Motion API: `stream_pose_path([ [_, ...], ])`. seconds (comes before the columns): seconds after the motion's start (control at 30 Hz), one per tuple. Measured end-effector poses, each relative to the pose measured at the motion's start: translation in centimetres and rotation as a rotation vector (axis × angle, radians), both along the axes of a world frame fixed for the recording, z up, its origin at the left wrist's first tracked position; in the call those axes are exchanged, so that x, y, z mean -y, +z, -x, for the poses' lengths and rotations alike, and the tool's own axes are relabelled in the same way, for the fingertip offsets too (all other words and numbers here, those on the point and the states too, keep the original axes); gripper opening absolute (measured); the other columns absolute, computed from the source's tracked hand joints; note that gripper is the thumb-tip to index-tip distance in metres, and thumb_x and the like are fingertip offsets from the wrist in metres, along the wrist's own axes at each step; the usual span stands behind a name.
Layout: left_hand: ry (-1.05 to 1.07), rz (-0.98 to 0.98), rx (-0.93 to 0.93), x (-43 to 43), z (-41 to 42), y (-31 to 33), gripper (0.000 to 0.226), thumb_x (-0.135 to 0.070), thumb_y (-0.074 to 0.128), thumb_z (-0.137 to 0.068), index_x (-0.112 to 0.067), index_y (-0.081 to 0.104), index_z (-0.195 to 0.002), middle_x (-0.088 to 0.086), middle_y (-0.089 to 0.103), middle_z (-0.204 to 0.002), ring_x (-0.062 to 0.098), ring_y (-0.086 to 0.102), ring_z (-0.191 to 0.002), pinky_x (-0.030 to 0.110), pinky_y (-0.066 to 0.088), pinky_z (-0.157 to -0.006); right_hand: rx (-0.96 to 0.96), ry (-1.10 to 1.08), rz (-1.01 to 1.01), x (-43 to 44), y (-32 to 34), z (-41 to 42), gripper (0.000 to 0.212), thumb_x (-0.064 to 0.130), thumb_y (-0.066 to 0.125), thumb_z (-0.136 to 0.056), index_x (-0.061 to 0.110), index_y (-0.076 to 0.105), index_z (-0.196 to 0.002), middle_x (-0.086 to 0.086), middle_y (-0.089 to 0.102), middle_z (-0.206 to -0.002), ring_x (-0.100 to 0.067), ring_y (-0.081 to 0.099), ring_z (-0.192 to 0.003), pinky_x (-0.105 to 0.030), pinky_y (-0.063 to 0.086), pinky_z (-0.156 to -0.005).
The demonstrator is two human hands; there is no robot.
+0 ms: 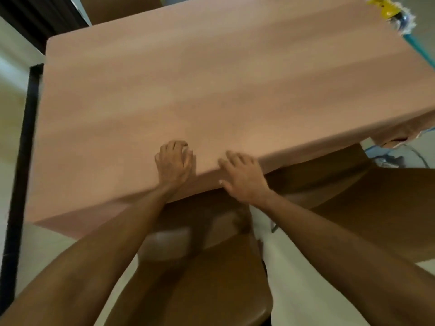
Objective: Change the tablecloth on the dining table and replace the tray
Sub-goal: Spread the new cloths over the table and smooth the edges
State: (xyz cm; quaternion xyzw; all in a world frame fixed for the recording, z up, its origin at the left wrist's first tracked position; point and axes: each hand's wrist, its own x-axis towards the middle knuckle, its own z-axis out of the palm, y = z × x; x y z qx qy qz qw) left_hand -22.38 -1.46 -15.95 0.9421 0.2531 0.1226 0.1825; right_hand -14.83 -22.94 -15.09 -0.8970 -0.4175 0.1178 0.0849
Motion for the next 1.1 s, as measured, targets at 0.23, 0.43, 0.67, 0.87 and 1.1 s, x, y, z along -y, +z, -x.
stream_pose_path([
  [0.23,-0.040,0.031,-0.187,-1.8,-17.1,-0.3,0.060,-0.047,0.035,-0.101,-0.014,0.036,-0.151,0.009,0.030,-0.161,0.029,0.023,-0.149,0.047,0.022,-0.118,-0.002,0.055,-0.239,2.3,1.0,-8.7,0.031,0.036,0.055,-0.098,0.023,0.065,-0.124,0.000,0.063,-0.120,-0.021,0.056,-0.106,-0.039,0.048,-0.086],
  [0.43,-0.007,-0.015,-0.357,-1.7,-24.2,-1.6,0.070,-0.055,0.027,-0.099,-0.019,0.019,-0.158,0.005,0.010,-0.166,0.030,0.004,-0.153,0.060,0.003,-0.119,-0.038,-0.124,-0.223,4.0,-1.3,-19.4,0.043,0.043,0.049,-0.101,0.024,0.054,-0.138,-0.003,0.051,-0.142,-0.021,0.045,-0.130,-0.045,0.042,-0.106],
  [0.67,-0.226,-0.043,-0.304,17.4,-24.3,-2.2,0.069,-0.057,0.018,-0.098,-0.024,0.014,-0.159,0.003,0.006,-0.167,0.028,0.000,-0.153,0.062,0.000,-0.118,0.038,-0.131,-0.220,8.9,-2.0,-26.3,0.045,0.042,0.044,-0.101,0.021,0.052,-0.141,-0.008,0.049,-0.149,-0.028,0.044,-0.137,-0.050,0.039,-0.109],
  [0.87,-0.399,-0.134,-0.351,31.0,-23.8,-2.2,0.066,-0.056,0.019,-0.100,-0.024,0.018,-0.158,0.004,0.008,-0.167,0.029,0.006,-0.153,0.063,0.004,-0.118,0.008,-0.121,-0.116,16.2,-1.3,-34.0,0.057,0.052,0.032,-0.100,0.024,0.046,-0.148,-0.008,0.036,-0.162,-0.031,0.030,-0.149,-0.054,0.026,-0.116],
  [1.1,0.002,0.024,-0.083,35.1,-31.2,0.0,0.043,-0.040,0.041,-0.099,-0.022,0.058,-0.134,0.005,0.050,-0.147,0.027,0.040,-0.139,0.052,0.025,-0.113,0.045,-0.367,-0.027,36.1,-3.4,-41.5,0.058,0.056,0.031,-0.103,0.030,0.031,-0.155,-0.008,0.025,-0.165,-0.032,0.023,-0.151,-0.059,0.015,-0.120],
])
